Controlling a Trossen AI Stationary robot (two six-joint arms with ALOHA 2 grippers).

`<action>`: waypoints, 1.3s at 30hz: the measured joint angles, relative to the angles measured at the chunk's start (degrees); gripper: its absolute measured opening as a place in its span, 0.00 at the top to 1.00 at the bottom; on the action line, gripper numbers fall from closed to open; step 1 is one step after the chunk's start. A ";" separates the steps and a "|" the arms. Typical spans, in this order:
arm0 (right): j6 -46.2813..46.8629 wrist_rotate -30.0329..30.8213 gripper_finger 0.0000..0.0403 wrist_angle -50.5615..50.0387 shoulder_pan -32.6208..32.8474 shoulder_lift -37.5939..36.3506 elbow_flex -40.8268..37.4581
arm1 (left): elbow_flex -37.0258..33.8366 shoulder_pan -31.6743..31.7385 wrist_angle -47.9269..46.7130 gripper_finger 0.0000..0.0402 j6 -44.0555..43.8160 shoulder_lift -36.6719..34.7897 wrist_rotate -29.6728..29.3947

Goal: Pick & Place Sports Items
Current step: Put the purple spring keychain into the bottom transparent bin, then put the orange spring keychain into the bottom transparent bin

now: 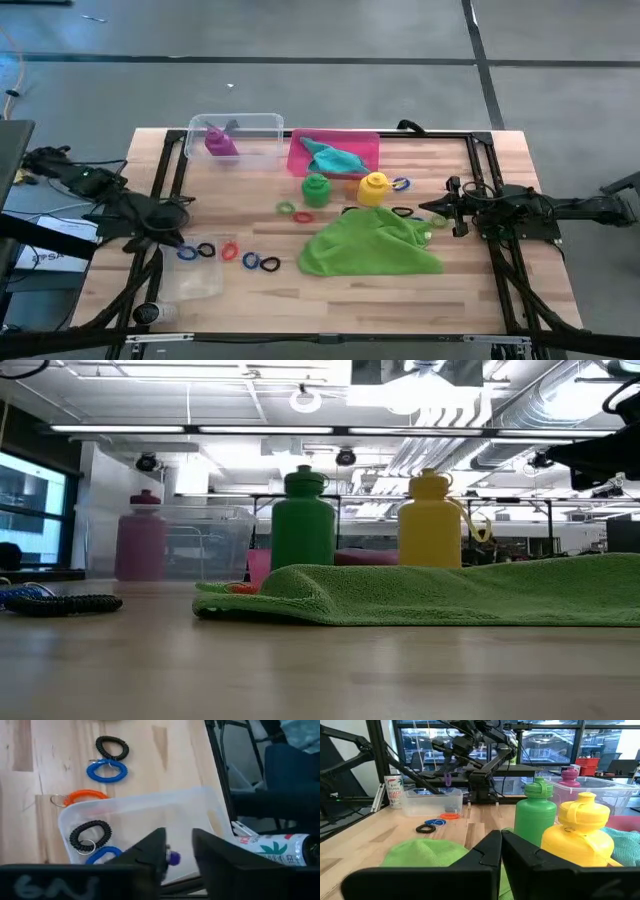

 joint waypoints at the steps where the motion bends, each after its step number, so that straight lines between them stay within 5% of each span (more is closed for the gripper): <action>1: 0.00 0.00 1.00 0.00 0.00 0.01 0.01 | 0.00 -0.24 0.00 0.75 0.00 0.00 0.00; 12: 0.00 0.02 1.00 0.00 0.00 0.00 0.00 | 0.00 -1.02 0.13 0.57 -0.02 0.00 0.00; 29: 0.00 0.01 1.00 0.02 0.00 0.01 -0.01 | 0.00 -1.02 0.42 0.56 -0.24 0.54 -7.07; 39: 0.00 0.02 1.00 0.01 0.00 -0.01 0.02 | 0.00 0.35 0.42 0.56 -0.22 6.95 -7.98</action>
